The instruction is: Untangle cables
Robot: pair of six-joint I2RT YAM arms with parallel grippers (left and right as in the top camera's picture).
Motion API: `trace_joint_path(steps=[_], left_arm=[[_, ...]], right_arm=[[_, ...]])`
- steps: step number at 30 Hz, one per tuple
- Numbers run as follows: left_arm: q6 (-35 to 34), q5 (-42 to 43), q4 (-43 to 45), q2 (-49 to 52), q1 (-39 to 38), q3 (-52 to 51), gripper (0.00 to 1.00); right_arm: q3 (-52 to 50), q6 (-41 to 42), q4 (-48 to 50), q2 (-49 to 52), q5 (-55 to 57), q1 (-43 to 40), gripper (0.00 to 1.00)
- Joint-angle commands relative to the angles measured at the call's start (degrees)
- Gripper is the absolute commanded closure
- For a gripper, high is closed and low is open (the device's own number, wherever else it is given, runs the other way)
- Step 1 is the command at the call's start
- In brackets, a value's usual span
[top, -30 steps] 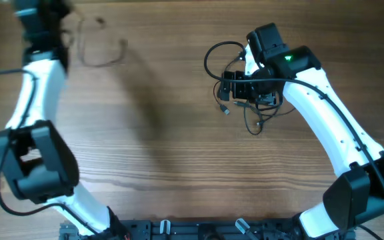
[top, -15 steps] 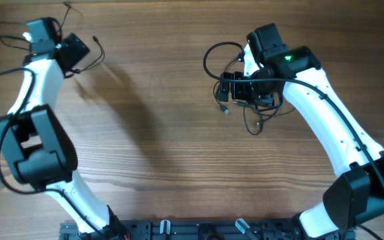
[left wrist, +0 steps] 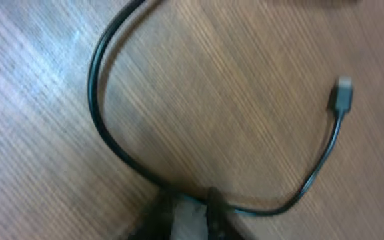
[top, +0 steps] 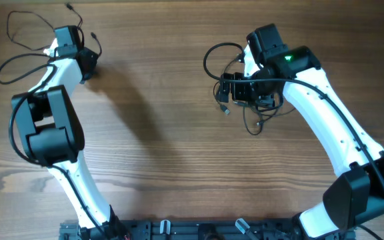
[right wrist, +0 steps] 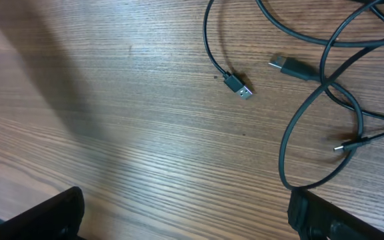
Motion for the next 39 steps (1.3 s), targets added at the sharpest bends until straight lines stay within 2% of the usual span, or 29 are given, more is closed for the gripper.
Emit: trace_joint_path(steps=[1, 2, 3, 4, 5, 8, 9, 11, 12, 13, 14, 16, 18, 21, 24, 27, 28, 29, 32, 33, 36, 38, 39], left_arm=[[2.14, 0.7, 3.26, 7.76, -0.07, -1.33, 0.96], [5.16, 0.81, 6.99, 8.37, -0.07, -1.33, 0.96], [11.13, 3.67, 12.22, 8.31, -0.07, -0.92, 0.96], [14.64, 5.7, 13.09, 8.15, -0.07, 0.83, 0.96], [16.41, 6.27, 11.34, 8.13, -0.07, 4.15, 0.96], [17.18, 6.32, -1.75, 7.91, -0.07, 19.47, 0.96], [17.18, 7.15, -6.01, 7.91, -0.07, 24.65, 0.76], [17.18, 8.85, -11.06, 7.8, 0.07, 29.62, 0.62], [16.96, 8.83, -12.81, 7.8, 0.44, 30.6, 0.51], [16.96, 8.61, -14.4, 7.82, 0.96, 30.58, 0.15], [16.98, 7.15, -16.0, 7.82, 1.42, 30.42, 0.0], [17.05, 1.44, -19.91, 7.15, 2.12, 30.45, 0.0], [16.98, 1.36, -24.59, 4.57, 2.56, 30.45, 0.0], [16.98, 2.89, -32.59, -1.57, 2.54, 30.45, 0.0], [16.98, 13.75, -42.12, -10.05, 2.51, 30.45, 0.0], [17.33, 29.75, -49.07, -15.74, 1.68, 30.45, 0.0], [19.45, 36.81, -51.47, -16.63, 0.11, 30.45, 0.0], [20.7, 38.84, -53.64, -16.68, -1.4, 30.42, 0.0], [20.65, 33.0, -60.7, -15.3, -8.2, 30.4, 0.0], [20.65, 29.2, -62.64, -14.32, -12.94, 29.53, 0.0], [17.88, 22.1, -61.81, -13.75, -20.94, 26.34, 0.02], [14.99, 19.87, -60.06, -13.7, -23.89, 24.65, 0.0], [15.02, 19.87, -59.69, -13.7, -24.48, 24.37, 0.0]], right_arm=[[-0.22, -1.18, -1.2, 0.0, -0.96, 0.2, 0.0], [-0.22, -1.18, -2.08, 0.0, -0.96, 0.2, 0.0], [-0.22, -1.2, -3.17, 0.0, -0.96, 0.2, 0.0], [-0.22, -1.18, -3.67, 0.0, -0.96, 0.2, 0.0], [-0.22, -1.18, -3.96, 0.0, -0.96, 0.2, 0.0], [-0.22, -1.09, -3.98, 0.0, -0.96, 0.2, 0.0], [-0.22, -1.07, -3.98, 0.0, -0.96, 0.2, 0.0], [-0.22, -1.09, -3.89, 0.0, -0.96, 0.2, 0.0], [-0.22, -1.07, -3.85, 0.0, -0.96, 0.2, 0.0], [-0.22, -1.07, -3.82, 0.0, -0.96, 0.2, 0.0], [-0.22, -0.96, -3.78, 0.0, -0.96, 0.2, 0.0], [-0.22, -0.17, -2.49, 0.0, -0.92, 0.2, 0.0], [-0.22, 4.22, -0.39, 0.0, -0.76, 0.2, 0.0], [-0.2, 4.98, 1.31, -0.02, -0.96, 0.2, 0.0], [1.44, 4.83, 0.35, -0.63, -0.31, -0.87, 0.01], [4.02, 4.85, -1.29, -2.93, 0.96, -4.96, 0.0], [4.17, 4.87, -1.57, -4.07, 2.34, -7.1, 0.0], [4.17, 4.85, -1.99, -4.79, 3.72, -8.94, 0.0], [3.98, 4.42, -2.08, -5.03, 10.51, -14.34, 0.0], [3.67, -0.5, -0.02, -4.33, 11.82, -16.11, 0.0], [3.5, -2.69, 5.01, -1.9, 10.23, -16.46, 0.0], [3.5, -12.22, 10.12, 1.27, 4.42, -15.78, 0.01], [3.5, -13.99, 11.85, 2.78, 4.22, -15.56, 0.0]])
